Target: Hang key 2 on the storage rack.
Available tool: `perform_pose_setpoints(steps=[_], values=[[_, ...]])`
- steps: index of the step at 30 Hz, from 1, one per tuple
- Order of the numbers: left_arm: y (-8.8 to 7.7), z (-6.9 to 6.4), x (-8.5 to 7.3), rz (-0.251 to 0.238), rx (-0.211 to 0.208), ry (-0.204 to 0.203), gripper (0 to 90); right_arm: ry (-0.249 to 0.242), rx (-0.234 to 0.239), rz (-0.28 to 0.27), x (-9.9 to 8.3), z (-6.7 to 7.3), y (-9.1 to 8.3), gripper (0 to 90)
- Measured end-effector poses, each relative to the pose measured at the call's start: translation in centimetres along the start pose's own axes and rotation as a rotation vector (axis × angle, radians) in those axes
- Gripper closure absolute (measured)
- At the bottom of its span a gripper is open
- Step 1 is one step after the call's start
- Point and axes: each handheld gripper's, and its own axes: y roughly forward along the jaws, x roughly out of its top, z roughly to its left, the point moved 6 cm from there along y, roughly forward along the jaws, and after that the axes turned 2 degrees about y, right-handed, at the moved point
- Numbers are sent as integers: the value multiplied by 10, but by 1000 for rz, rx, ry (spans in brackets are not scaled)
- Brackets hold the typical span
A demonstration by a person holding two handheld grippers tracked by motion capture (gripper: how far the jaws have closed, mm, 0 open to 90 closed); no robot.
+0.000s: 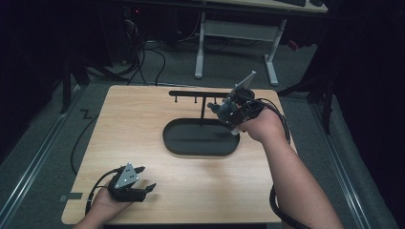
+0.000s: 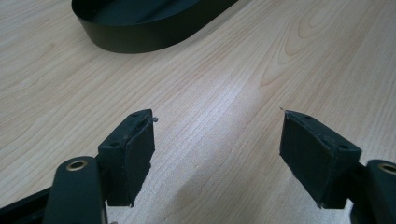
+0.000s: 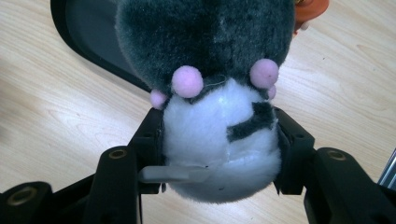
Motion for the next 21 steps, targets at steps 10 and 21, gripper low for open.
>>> perform_pose_setpoints(steps=[10, 21], values=[[0, 0, 0, 1, -3, -3, 268, 9, -38, -14, 10, -5, 4, 480], [1, -2, -1, 7, -14, 4, 269, -1, -40, 44, 2, -4, 35, 479]])
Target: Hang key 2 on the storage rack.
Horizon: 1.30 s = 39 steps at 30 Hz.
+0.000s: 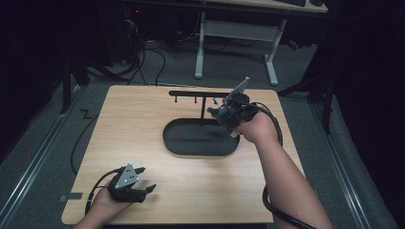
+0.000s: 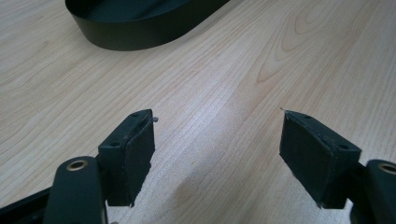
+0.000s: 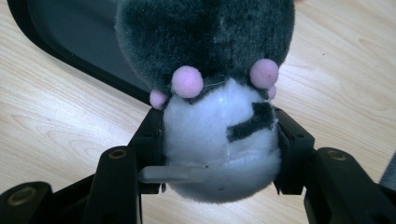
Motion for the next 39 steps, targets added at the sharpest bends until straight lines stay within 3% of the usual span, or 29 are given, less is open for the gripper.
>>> perform_pose_setpoints(steps=[14, 20, 24, 39], values=[[2, -1, -1, 10, -7, 12, 270, 4, 48, 17, 2, 6, 31, 475], [2, -1, -1, 12, -8, 12, 271, 3, 40, 3, 6, 8, 34, 449], [2, -2, -1, 13, -8, 15, 271, 8, 26, -10, 8, 9, 36, 323], [2, -2, -1, 14, -8, 16, 270, 10, 43, -12, 5, 13, 39, 303]])
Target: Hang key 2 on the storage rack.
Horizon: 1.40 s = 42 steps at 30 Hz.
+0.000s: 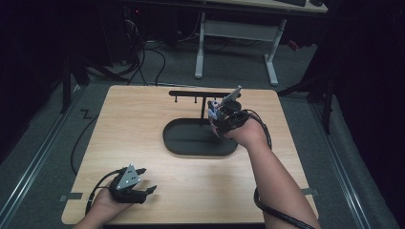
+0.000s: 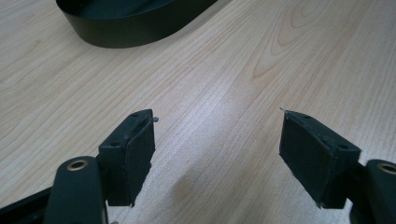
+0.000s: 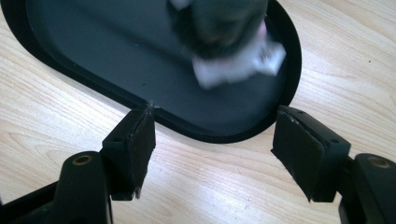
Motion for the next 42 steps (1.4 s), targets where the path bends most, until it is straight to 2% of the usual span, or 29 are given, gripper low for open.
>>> perform_pose_setpoints(steps=[16, 22, 25, 28, 32, 39, 40, 42], values=[[1, -1, 0, 4, 3, 3, 271, 15, 18, 19, -12, -1, 15, 302], [1, -1, 0, 4, 0, 4, 270, 32, 32, 35, -23, -1, 28, 294], [1, -1, 0, 5, -2, 5, 270, 20, 36, 30, -26, -1, 32, 296], [1, -1, 0, 6, -5, 6, 270, 7, 34, -9, -33, -1, 38, 297], [2, -2, 0, 6, -7, 4, 270, 2, 34, -25, -41, 0, 42, 297], [3, -3, 0, 8, -8, 5, 270, -1, 36, -78, -70, -1, 56, 285], [3, -3, 0, 8, -8, 5, 270, -1, 36, -78, -70, -1, 56, 285], [4, -3, 0, 10, -8, 6, 270, -1, 48, -129, -83, 1, 61, 284]])
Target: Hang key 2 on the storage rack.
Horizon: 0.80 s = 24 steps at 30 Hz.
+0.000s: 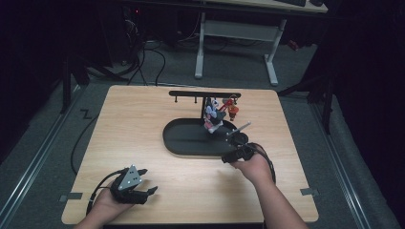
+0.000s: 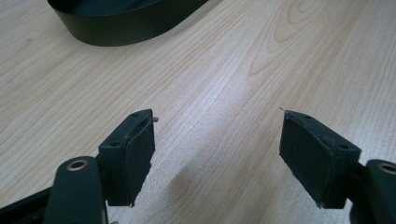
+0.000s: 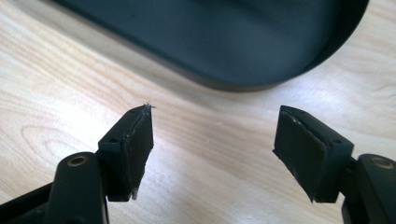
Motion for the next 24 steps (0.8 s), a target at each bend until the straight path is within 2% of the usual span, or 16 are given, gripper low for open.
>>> perform_pose_setpoints(steps=[2, 3, 4, 6, 8, 10, 14, 15, 17, 18, 19, 20, 21, 22, 23, 24], values=[[0, 0, 0, 0, 0, 1, 270, 2, 2, -14, -5, 1, 1, 284], [0, 0, 0, 4, -1, 3, 270, 10, 15, -53, -14, 3, 4, 284], [0, 0, 0, 4, -1, 3, 270, 10, 15, -53, -14, 3, 4, 284], [1, -1, 0, 3, -1, 7, 270, 9, 3, -112, -27, 6, 7, 287], [1, -1, 0, 2, -1, 7, 270, 10, 11, -127, -30, 7, 7, 286], [2, -2, 0, 5, -2, 11, 270, 36, 30, -183, -43, 12, 9, 278], [3, -2, 0, 8, -1, 14, 270, 35, 30, -276, -55, 16, 9, 264], [3, -2, 0, 7, -1, 14, 270, 50, 41, -307, -59, 17, 10, 255], [4, -3, 0, 7, 0, 14, 270, 61, 46, -324, -61, 18, 10, 249], [4, -3, 0, 8, -2, 14, 270, 80, 49, -371, -71, 20, 13, 238], [4, -3, 0, 8, -2, 14, 270, 80, 49, -371, -71, 20, 13, 238], [4, -3, 0, 9, -3, 14, 270, 91, 60, -398, -76, 22, 14, 233], [4, -3, 0, 11, -2, 16, 270, 127, 83, -456, -87, 25, 15, 246], [5, -4, 1, 9, -4, 16, 271, 119, 100, -421, -90, 27, 16, 233], [5, -4, 1, 9, -4, 16, 271, 119, 100, -421, -90, 27, 16, 233], [5, -6, 1, 9, -5, 24, 271, 51, 80, -455, -90, 29, 11, 228]])
